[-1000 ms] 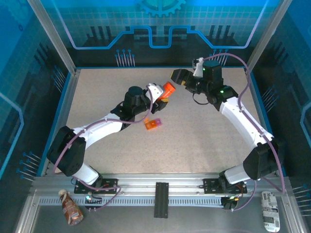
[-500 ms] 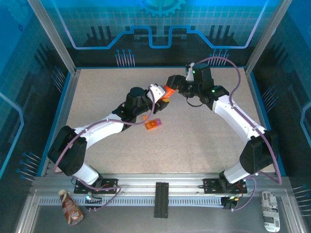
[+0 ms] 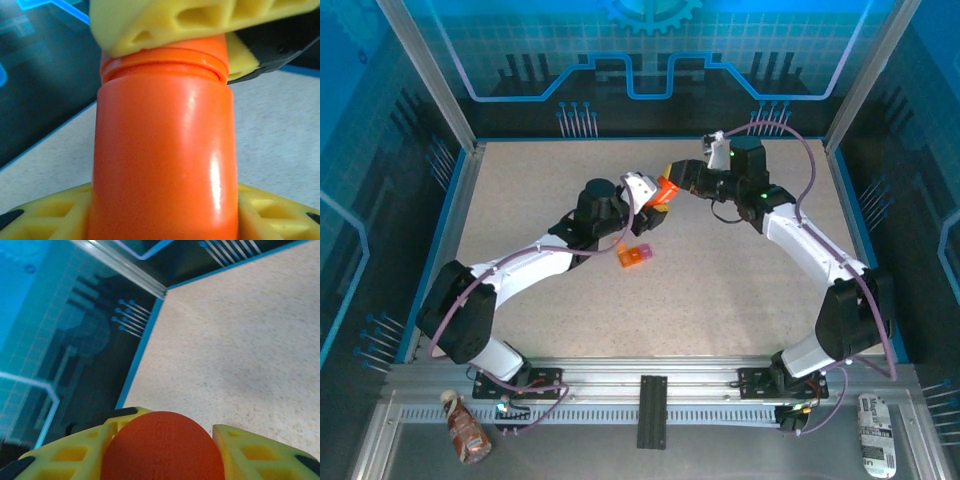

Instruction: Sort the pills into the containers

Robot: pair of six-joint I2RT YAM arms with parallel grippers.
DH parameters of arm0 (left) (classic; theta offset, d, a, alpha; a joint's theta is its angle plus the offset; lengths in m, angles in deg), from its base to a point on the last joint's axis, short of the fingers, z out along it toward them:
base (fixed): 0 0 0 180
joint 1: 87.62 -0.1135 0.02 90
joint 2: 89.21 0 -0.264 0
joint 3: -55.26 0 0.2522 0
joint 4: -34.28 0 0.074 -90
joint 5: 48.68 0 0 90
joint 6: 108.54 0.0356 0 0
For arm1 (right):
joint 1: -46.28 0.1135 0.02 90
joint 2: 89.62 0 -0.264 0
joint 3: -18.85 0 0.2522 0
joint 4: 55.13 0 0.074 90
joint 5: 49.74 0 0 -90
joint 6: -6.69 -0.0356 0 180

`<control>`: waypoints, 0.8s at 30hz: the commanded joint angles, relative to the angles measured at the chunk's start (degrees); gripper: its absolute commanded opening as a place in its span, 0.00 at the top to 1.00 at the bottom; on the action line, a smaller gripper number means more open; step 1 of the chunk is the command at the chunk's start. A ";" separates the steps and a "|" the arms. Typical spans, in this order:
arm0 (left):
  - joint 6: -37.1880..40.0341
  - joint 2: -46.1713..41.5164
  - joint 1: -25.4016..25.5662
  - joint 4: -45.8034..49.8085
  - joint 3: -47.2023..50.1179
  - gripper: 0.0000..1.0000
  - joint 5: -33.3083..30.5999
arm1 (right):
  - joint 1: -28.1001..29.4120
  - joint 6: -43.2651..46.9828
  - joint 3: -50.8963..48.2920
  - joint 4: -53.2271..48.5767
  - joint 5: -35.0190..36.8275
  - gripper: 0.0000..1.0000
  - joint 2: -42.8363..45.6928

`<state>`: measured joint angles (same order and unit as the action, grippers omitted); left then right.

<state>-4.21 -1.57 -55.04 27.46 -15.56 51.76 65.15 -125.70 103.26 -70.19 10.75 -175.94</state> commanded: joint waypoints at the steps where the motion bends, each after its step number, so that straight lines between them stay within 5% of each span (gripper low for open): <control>1: -7.62 -4.27 -1.41 -1.11 0.43 1.00 14.98 | -2.48 8.73 -0.93 9.76 -7.17 0.59 2.72; 7: -14.60 -4.13 -3.14 -1.82 0.19 1.00 23.39 | -2.65 17.19 -1.20 7.72 -10.07 0.59 3.70; 24: -8.24 -2.80 -3.25 0.46 0.02 1.00 13.81 | -2.68 12.32 -1.94 6.59 -3.72 0.61 5.12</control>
<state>-15.12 -3.86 -58.36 26.98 -15.56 66.77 63.95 -113.16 101.40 -64.99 1.37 -172.90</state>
